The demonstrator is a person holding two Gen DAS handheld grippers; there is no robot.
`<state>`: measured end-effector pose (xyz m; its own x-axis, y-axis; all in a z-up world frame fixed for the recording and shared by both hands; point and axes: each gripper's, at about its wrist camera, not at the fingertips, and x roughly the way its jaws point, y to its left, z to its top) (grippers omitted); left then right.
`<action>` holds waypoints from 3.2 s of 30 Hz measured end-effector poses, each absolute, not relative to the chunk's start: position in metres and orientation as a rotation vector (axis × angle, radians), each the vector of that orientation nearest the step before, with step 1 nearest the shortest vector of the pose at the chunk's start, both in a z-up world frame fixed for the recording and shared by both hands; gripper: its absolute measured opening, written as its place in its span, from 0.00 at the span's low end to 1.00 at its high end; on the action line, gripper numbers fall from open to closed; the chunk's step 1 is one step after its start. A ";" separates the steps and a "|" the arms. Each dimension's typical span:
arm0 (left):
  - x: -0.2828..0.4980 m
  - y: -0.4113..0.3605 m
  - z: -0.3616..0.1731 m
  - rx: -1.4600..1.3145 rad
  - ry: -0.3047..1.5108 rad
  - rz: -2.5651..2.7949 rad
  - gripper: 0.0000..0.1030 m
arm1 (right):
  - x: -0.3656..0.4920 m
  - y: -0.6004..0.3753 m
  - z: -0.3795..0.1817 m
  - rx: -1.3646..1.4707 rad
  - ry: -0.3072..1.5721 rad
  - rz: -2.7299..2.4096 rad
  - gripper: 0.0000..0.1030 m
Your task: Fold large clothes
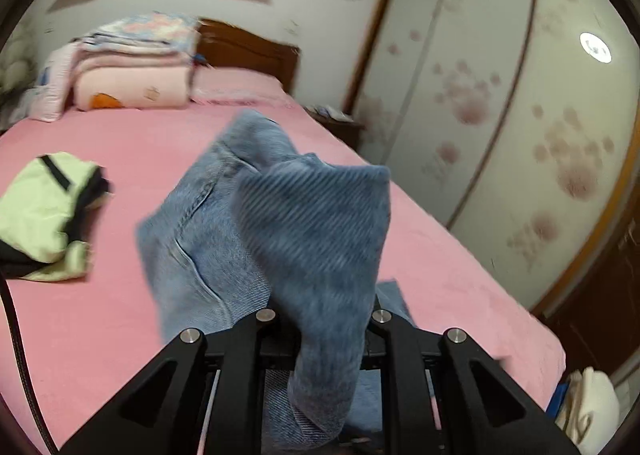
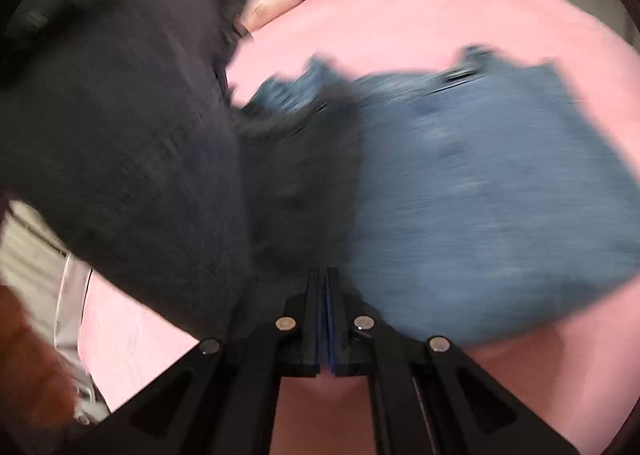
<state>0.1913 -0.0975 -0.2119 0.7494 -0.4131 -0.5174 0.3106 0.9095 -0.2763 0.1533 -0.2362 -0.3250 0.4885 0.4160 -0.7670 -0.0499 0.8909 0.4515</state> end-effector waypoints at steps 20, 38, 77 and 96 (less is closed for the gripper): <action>0.222 -0.268 -0.322 0.027 0.922 -0.380 0.20 | 0.119 -0.411 -0.322 0.308 1.055 0.003 0.03; 0.197 -0.153 -0.245 -0.148 0.858 -0.263 0.81 | 0.144 -0.414 -0.268 0.454 1.024 0.151 0.43; 0.227 -0.084 -0.302 -0.137 1.085 -0.174 0.92 | 0.161 -0.400 -0.281 0.269 1.138 0.074 0.50; 0.324 -0.091 -0.236 -0.210 0.999 -0.132 0.98 | 0.252 -0.336 -0.224 0.097 0.968 0.165 0.50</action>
<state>0.3244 -0.0910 -0.2364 0.5357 -0.2055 -0.8190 0.0138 0.9719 -0.2349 0.2520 -0.3363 -0.2242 0.5560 0.1829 -0.8108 -0.0961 0.9831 0.1558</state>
